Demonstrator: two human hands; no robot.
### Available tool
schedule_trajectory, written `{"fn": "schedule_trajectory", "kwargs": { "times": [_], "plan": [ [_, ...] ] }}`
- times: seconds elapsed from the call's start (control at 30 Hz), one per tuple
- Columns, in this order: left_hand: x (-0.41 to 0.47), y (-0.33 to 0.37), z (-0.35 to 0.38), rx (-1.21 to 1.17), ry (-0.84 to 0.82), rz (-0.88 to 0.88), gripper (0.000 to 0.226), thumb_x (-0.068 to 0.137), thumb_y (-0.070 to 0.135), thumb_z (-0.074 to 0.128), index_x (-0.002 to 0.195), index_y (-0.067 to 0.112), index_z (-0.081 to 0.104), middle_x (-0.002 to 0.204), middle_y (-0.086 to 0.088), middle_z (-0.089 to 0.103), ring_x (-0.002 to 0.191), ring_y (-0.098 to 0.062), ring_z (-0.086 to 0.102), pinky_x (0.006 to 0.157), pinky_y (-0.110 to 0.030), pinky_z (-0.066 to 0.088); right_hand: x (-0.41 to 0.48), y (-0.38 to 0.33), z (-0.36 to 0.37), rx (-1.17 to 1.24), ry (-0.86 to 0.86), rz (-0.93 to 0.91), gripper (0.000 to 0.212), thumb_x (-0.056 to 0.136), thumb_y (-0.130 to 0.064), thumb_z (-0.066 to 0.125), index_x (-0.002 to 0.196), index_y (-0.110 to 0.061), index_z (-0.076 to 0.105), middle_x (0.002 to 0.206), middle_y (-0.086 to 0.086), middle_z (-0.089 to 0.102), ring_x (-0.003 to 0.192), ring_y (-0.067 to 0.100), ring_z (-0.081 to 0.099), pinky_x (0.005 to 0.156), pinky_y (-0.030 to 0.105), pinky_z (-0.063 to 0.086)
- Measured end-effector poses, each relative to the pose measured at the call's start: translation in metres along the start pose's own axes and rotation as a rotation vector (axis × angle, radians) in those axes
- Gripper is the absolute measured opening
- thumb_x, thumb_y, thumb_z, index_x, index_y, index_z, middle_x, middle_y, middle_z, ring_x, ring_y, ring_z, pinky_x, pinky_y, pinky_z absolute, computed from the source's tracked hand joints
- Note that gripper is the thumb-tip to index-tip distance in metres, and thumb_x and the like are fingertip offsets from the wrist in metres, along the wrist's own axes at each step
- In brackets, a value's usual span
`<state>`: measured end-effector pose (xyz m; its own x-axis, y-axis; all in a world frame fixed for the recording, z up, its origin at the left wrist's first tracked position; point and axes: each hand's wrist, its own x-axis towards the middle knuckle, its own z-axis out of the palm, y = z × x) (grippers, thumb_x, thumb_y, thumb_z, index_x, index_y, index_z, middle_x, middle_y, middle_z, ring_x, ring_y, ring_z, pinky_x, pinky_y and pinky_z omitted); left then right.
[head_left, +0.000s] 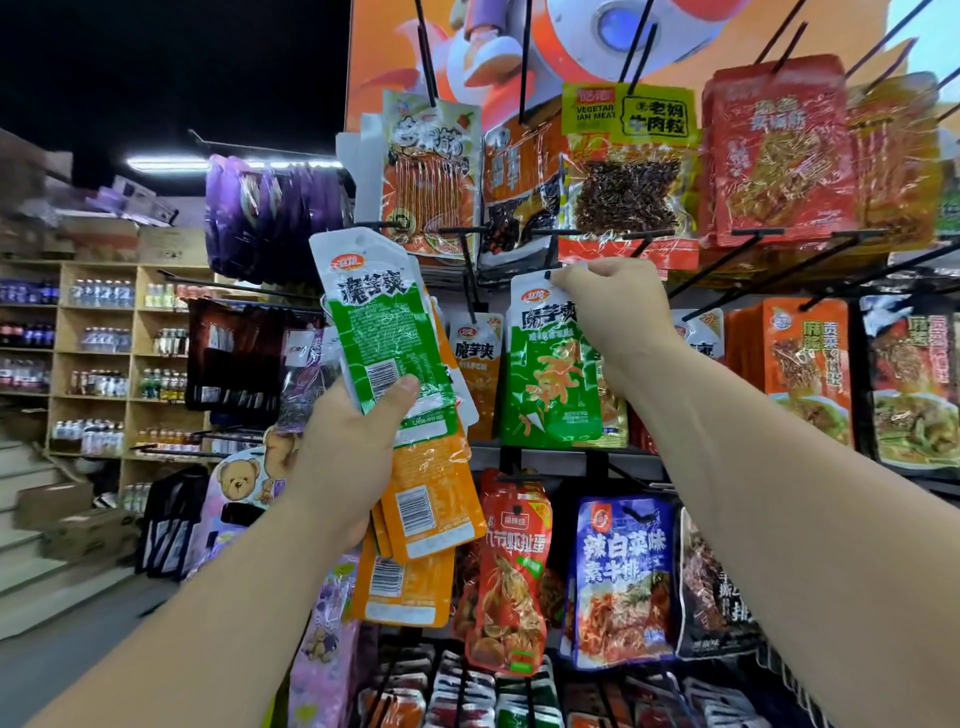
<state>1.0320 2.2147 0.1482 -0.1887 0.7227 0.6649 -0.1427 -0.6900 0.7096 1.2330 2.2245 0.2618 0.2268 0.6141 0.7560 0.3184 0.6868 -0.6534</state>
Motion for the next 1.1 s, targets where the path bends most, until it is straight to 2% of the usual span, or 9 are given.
{"fn": "schedule_trajectory", "kwargs": {
  "times": [0.1,0.13,0.2,0.33,0.43,0.53,0.73,0.93,1.1],
  "plan": [
    [0.001,0.0,0.0,0.006,0.008,0.003,0.014,0.106,0.022,0.059,0.114,0.026,0.07,0.101,-0.002,0.081,0.087,-0.028,0.079,0.074,-0.047,0.064,0.008,0.013,0.002,-0.002,-0.007,0.068,0.036,0.096,-0.02,0.068,0.103,0.016,0.066,0.093,0.029,0.072,0.106,0.048,0.064,0.072,0.058,0.052],
    [0.0,0.0,0.0,0.006,0.007,0.003,0.014,0.106,0.021,0.059,0.112,0.026,0.069,0.099,-0.001,0.081,0.086,-0.027,0.079,0.071,-0.045,0.065,0.011,0.02,0.003,-0.033,-0.018,0.082,0.037,0.097,-0.023,0.068,0.084,0.011,0.062,0.063,0.016,0.06,0.061,0.04,0.053,0.059,0.045,0.041],
    [0.001,0.0,0.0,0.012,0.003,-0.001,0.014,0.106,0.021,0.058,0.112,0.026,0.069,0.098,-0.001,0.081,0.085,-0.026,0.079,0.068,-0.042,0.065,0.018,0.034,0.006,-0.125,-0.037,0.081,0.052,0.1,-0.029,0.065,0.06,-0.005,0.043,0.05,0.0,0.031,0.054,0.023,0.026,0.061,0.034,0.024],
    [0.002,-0.001,-0.001,0.033,-0.003,-0.001,0.015,0.106,0.021,0.058,0.115,0.025,0.07,0.101,-0.002,0.081,0.088,-0.027,0.079,0.072,-0.044,0.063,0.031,0.051,0.014,-0.338,-0.017,0.06,0.042,0.102,-0.034,0.062,0.068,-0.014,0.049,0.056,-0.001,0.044,0.053,0.02,0.043,0.048,0.03,0.027],
    [0.003,-0.002,-0.002,0.044,-0.004,-0.009,0.015,0.106,0.023,0.059,0.115,0.025,0.07,0.102,-0.003,0.081,0.09,-0.031,0.078,0.077,-0.049,0.064,0.035,0.063,0.018,-0.507,-0.018,0.031,0.032,0.099,-0.041,0.066,0.104,-0.01,0.063,0.088,0.008,0.067,0.089,0.03,0.063,0.067,0.034,0.05],
    [0.003,-0.003,-0.002,0.055,-0.009,-0.002,0.014,0.105,0.024,0.06,0.114,0.026,0.071,0.105,-0.003,0.08,0.095,-0.032,0.077,0.085,-0.057,0.062,0.025,0.066,0.014,-0.594,0.019,-0.056,0.041,0.095,-0.038,0.072,0.117,-0.011,0.052,0.101,0.01,0.063,0.092,0.032,0.058,0.071,0.037,0.043],
    [0.004,-0.005,-0.001,0.058,-0.009,0.016,0.014,0.105,0.022,0.06,0.107,0.029,0.072,0.1,0.001,0.081,0.089,-0.026,0.078,0.082,-0.052,0.062,-0.006,0.067,0.003,-0.88,-0.214,-0.36,0.026,0.091,-0.032,0.077,0.089,-0.019,0.055,0.098,0.001,0.052,0.091,0.023,0.053,0.073,0.032,0.038],
    [0.006,-0.006,0.0,0.049,-0.017,0.03,0.015,0.105,0.021,0.059,0.107,0.03,0.071,0.099,0.006,0.081,0.087,-0.021,0.078,0.069,-0.038,0.061,-0.022,0.072,0.011,-1.09,-0.414,-0.384,0.056,0.079,-0.072,0.073,0.096,-0.019,0.068,0.1,0.001,0.057,0.093,0.022,0.056,0.082,0.04,0.056],
    [0.008,-0.006,-0.001,0.06,-0.007,0.022,0.015,0.106,0.022,0.059,0.108,0.032,0.07,0.099,0.009,0.081,0.09,-0.019,0.078,0.07,-0.037,0.06,-0.021,0.075,0.017,-1.232,-0.4,-0.471,0.035,0.085,-0.042,0.081,0.104,-0.013,0.073,0.102,0.005,0.056,0.097,0.026,0.055,0.081,0.04,0.055]
  ]
}}
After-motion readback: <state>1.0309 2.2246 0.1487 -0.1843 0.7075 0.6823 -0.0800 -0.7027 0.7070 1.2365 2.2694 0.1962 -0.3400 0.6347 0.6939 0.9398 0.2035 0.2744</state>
